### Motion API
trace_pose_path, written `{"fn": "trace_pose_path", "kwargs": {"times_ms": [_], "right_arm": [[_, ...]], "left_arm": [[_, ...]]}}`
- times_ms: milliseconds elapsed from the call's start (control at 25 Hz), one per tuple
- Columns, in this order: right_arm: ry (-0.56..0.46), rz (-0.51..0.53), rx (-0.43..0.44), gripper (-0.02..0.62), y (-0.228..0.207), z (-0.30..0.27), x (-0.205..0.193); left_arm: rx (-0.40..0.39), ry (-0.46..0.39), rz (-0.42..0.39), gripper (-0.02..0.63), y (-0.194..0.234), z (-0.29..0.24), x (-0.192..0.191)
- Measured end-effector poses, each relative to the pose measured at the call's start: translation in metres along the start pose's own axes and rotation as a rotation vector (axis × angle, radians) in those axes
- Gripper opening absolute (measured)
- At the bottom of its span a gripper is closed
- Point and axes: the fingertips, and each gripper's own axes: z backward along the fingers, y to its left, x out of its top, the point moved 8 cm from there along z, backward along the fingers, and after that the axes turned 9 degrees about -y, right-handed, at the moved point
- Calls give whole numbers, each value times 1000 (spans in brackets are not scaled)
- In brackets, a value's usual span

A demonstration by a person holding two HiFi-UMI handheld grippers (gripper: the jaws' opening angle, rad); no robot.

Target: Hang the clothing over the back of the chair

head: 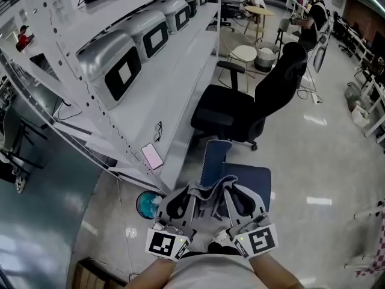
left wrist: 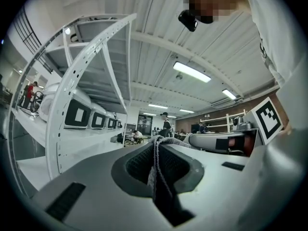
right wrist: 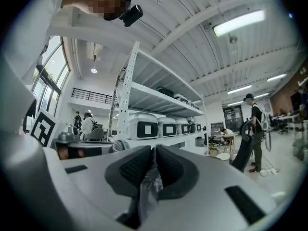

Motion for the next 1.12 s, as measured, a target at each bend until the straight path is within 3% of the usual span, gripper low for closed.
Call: {"fn": "trace_pose_path", "kwargs": {"times_ms": [400, 680, 1120], "right_arm": [[-61, -49, 107, 44, -63, -14, 6], [-89, -87, 118, 44, -82, -21, 7], [-176, -30, 35, 44, -103, -27, 43]], "left_arm": [[85, -4, -93, 37, -18, -42, 9], [108, 11, -134, 37, -18, -53, 16], [-56, -14, -147, 37, -7, -80, 55]]}}
